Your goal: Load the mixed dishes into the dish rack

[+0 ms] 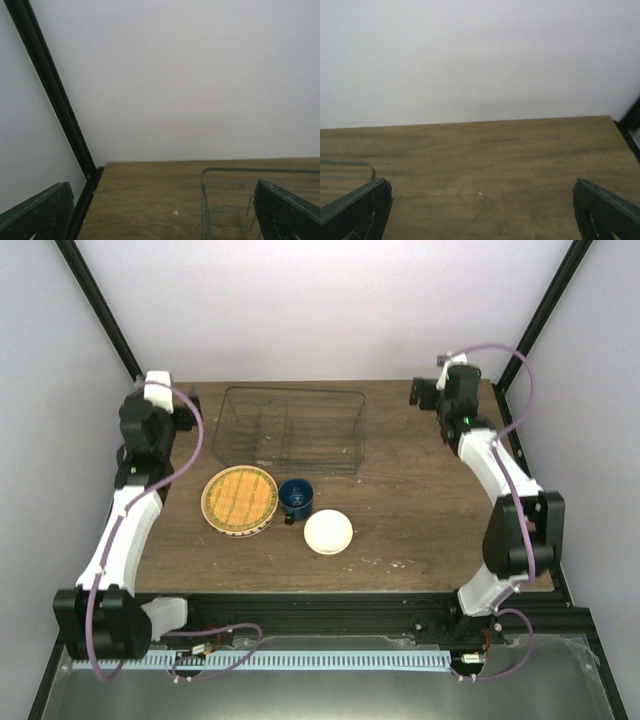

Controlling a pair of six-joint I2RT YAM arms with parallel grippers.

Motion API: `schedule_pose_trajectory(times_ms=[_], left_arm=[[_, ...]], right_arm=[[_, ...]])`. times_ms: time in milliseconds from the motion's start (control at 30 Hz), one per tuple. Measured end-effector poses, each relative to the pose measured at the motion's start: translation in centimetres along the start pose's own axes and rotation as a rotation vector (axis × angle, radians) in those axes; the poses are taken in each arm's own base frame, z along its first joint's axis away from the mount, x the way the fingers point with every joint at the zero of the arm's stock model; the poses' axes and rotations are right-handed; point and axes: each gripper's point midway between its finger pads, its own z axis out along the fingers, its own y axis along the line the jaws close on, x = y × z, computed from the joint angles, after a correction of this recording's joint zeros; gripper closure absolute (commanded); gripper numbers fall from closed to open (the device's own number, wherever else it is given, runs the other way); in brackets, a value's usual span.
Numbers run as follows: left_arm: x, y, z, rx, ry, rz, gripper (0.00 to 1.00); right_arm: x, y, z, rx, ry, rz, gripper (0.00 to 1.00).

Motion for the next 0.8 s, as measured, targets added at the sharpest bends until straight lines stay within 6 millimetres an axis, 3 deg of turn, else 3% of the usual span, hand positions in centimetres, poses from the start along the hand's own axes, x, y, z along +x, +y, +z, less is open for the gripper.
schedule_pose_trajectory(times_ms=[100,267,433,700,800], left_arm=[[0.1,-0.4,2.4,0.019,0.107,-0.009,0.0],[4.2,-1.3,6.6,0.043,0.352,-0.031,0.0],[8.5,-1.5,8.9,0.03,0.542,-0.047,0.0],[14.3,-1.7,9.8,0.0,0.72,-0.063,0.0],[15.5,-1.8,10.1,-0.001,0.748,-0.064,0.0]], right_arm=[[-2.0,2.5,2.5,-0.037,0.063,-0.001,0.0],[-1.1,7.6,4.8,-0.123,0.209,-0.009,0.0],[1.9,11.0,6.2,-0.191,0.368,0.01,0.0],[8.1,12.0,6.7,-0.211,0.566,0.02,0.0],[10.1,12.9,7.2,-0.227,0.61,0.013,0.0]])
